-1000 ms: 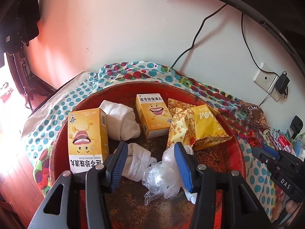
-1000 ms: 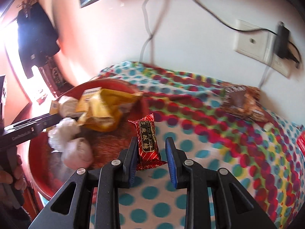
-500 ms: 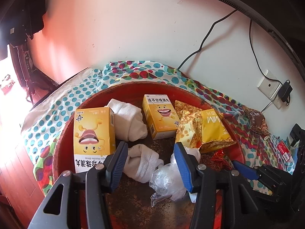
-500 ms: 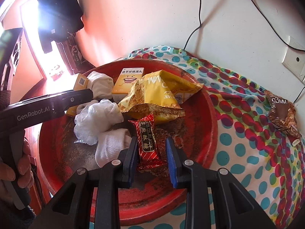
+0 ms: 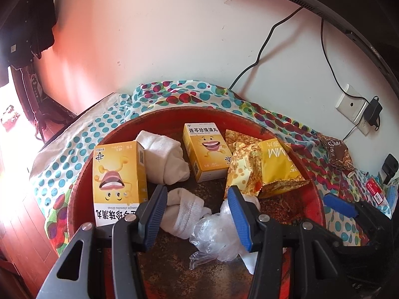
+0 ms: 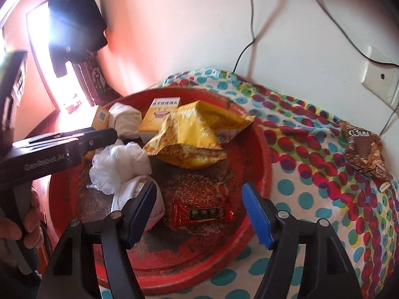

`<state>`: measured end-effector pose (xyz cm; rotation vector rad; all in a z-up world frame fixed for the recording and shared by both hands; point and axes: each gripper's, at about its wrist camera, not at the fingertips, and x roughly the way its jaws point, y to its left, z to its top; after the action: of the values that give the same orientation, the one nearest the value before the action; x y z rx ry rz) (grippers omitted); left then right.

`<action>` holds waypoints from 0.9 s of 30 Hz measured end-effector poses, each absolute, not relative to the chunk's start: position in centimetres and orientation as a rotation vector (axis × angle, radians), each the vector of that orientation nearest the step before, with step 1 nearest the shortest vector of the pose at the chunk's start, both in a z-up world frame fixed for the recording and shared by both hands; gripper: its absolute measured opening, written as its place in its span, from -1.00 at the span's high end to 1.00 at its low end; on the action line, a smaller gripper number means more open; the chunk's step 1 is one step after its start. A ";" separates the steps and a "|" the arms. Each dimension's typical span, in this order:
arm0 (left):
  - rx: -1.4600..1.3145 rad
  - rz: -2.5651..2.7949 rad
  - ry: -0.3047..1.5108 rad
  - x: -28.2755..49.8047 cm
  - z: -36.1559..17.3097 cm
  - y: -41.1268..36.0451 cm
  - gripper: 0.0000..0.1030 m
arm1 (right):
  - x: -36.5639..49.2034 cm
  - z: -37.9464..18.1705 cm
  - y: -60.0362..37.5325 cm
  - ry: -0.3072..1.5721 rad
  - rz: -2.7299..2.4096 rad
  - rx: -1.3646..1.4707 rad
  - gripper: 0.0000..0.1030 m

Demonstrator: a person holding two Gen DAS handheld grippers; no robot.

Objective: Organize objects
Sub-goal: 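Lower the red chocolate bar into the red tray and open the right tool, then move the right tool to the small red box and grasp it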

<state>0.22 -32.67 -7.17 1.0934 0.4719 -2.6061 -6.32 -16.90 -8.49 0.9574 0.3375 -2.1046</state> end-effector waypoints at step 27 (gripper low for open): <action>1.190 -2.932 -0.060 -0.9 -5.9 -21.6 -0.01 | -30.3 -10.6 6.0 0.504 -2.384 1.108 -0.56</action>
<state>-0.90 -21.59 -5.95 1.1904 -0.0600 -2.9316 -30.33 6.04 -10.59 1.1083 0.5035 -2.3842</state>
